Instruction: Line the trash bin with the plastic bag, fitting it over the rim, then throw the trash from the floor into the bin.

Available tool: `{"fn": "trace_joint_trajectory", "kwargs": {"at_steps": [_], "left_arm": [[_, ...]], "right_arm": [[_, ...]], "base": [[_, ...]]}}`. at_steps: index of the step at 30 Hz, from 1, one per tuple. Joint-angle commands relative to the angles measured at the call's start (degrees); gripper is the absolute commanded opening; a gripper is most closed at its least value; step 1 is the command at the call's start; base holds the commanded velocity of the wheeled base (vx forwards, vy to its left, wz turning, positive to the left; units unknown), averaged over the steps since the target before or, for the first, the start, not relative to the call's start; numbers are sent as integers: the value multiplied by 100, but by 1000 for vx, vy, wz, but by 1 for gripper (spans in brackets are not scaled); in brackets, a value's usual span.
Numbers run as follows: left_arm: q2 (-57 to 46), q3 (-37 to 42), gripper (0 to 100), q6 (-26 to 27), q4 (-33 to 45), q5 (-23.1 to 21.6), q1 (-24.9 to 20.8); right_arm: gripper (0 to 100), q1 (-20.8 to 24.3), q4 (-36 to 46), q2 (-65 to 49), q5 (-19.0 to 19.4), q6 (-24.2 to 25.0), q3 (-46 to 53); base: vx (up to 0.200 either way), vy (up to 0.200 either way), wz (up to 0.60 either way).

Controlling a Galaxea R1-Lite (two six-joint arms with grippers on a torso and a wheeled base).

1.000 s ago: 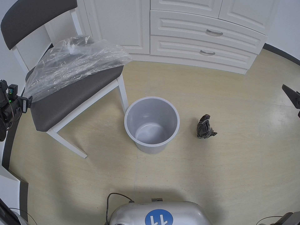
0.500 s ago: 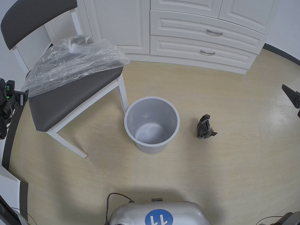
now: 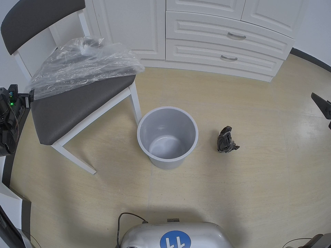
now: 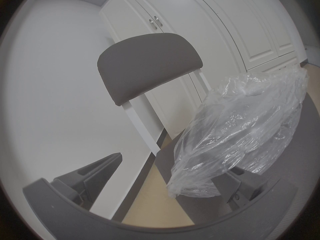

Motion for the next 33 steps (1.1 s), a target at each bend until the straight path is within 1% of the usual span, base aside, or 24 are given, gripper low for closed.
{"fn": "trace_joint_trajectory", "kwargs": {"at_steps": [1,5,8,13,16,21,25,26,30,33], "left_arm": [[165,-45,100,-111,-13,-6,-39],[174,-133,100,-269,-13,-24,-83],[165,-177,100,-410,-13,-305,-83],[174,-248,100,-568,-13,-428,-83],[226,-336,100,-612,-4,-437,-83],[358,-476,100,-665,-4,-736,-74],[464,-582,100,-691,-4,-780,-74],[464,-590,0,-700,-4,-824,-74],[455,-626,0,-823,-4,-1008,-83],[420,-626,0,-875,-4,-1026,-83]], "right_arm": [[100,4,-5,-13,-2,-1,1],[100,4,-5,-13,-2,-1,1],[100,4,-49,-13,-2,-1,1],[100,4,-119,-22,-2,-1,9],[100,4,-119,-40,-2,-1,18],[100,4,-119,-66,-2,-10,9],[100,4,-119,-66,-2,-18,18],[100,4,-128,-66,-2,-18,18],[100,4,-119,-57,-2,-18,27],[100,4,-119,-57,-2,-18,18]], "base": [[0,0,0],[0,0,0],[0,0,0],[0,0,0],[0,0,0],[0,0,0],[0,0,0],[0,0,0],[0,0,0],[0,0,0]]}}
